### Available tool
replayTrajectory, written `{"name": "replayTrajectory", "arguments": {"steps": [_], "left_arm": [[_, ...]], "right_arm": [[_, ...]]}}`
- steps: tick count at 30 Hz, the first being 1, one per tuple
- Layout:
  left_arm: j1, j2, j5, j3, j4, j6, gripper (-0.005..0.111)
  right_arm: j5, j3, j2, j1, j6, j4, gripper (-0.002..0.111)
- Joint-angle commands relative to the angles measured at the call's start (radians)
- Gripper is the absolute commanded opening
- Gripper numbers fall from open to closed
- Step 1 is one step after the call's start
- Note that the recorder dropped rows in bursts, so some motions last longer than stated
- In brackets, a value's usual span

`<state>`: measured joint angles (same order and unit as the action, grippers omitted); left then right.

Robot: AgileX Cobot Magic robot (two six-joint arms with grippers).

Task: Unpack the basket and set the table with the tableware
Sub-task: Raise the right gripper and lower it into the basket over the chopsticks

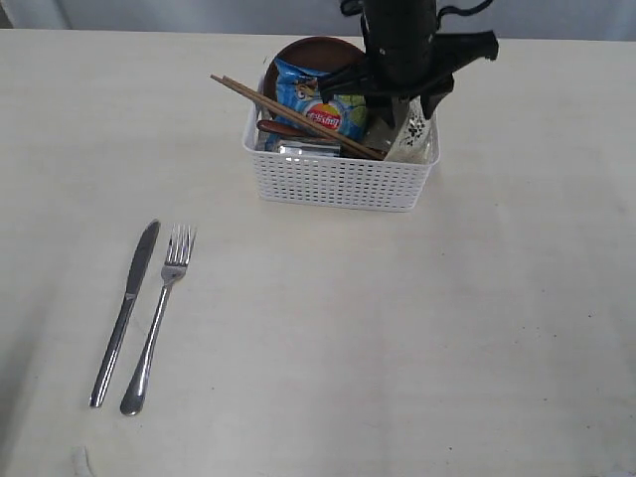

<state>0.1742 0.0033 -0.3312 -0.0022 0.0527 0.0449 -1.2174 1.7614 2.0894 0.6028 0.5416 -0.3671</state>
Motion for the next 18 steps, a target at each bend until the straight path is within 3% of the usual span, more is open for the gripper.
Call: {"name": "replayTrajectory", "arguments": {"steps": [1,9,18], "left_arm": [[-0.002,-0.003,0.006,0.002,-0.001,0.000,0.000],[-0.002,-0.003,0.006,0.002,-0.001,0.000,0.000],[-0.002,-0.003,0.006,0.002,-0.001,0.000,0.000]], "right_arm": [[-0.004,0.118,-0.004,0.010,-0.084,-0.010,0.041],[0.116,0.174,0.021,0.083,-0.464,0.238,0.041],[0.251,0.174,0.124,0.114,-0.636,0.225,0.041]]}}
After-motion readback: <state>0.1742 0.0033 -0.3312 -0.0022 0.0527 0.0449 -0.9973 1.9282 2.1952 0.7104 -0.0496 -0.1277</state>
